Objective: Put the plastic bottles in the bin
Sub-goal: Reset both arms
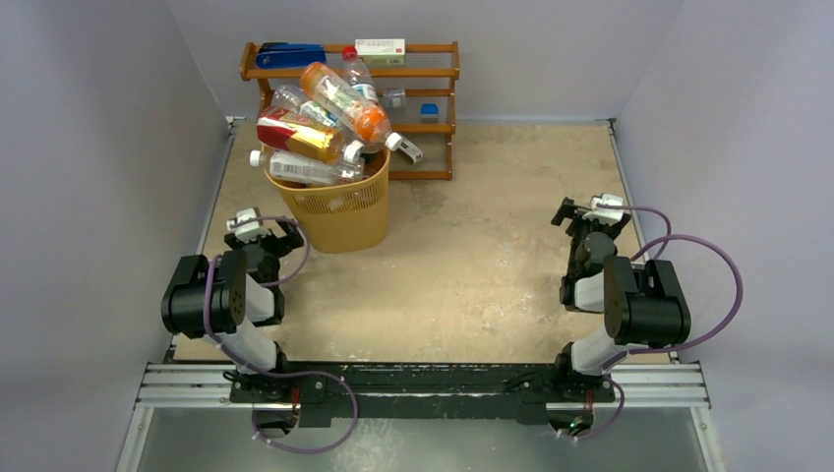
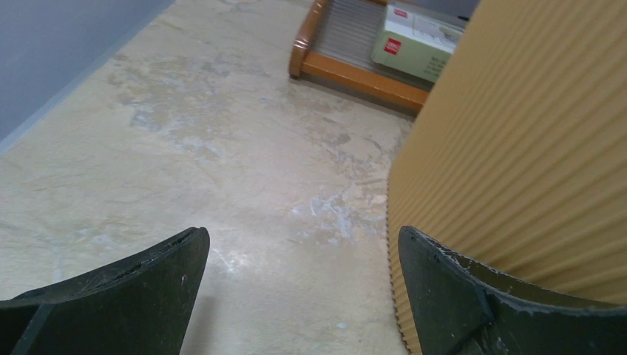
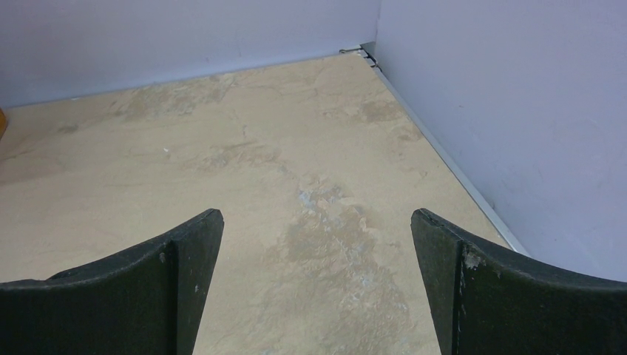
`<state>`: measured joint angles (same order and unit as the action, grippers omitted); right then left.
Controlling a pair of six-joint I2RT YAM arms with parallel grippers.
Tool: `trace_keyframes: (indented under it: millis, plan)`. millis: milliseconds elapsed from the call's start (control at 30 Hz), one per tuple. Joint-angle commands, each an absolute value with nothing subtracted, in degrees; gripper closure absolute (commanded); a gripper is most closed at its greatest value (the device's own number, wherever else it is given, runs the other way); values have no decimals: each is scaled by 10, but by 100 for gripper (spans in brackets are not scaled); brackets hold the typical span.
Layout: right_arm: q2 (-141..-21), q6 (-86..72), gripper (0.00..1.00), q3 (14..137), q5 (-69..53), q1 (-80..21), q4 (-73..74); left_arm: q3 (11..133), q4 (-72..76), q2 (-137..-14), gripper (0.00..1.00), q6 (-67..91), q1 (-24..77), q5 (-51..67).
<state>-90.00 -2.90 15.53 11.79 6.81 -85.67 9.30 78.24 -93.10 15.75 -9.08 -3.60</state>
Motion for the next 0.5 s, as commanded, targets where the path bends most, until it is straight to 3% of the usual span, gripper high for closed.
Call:
trace_keyframes:
  millis: [0,233,467]
  plan:
    - [-898,-17,0,170,112,69,-885,108,837,-964,1,120,-72,-27]
    - [-897,-18,0,170,112,69,-884,171,679,-943,1,80,-38,-56]
    - [-898,-18,0,170,112,69,-884,163,712,-953,1,72,-37,-29]
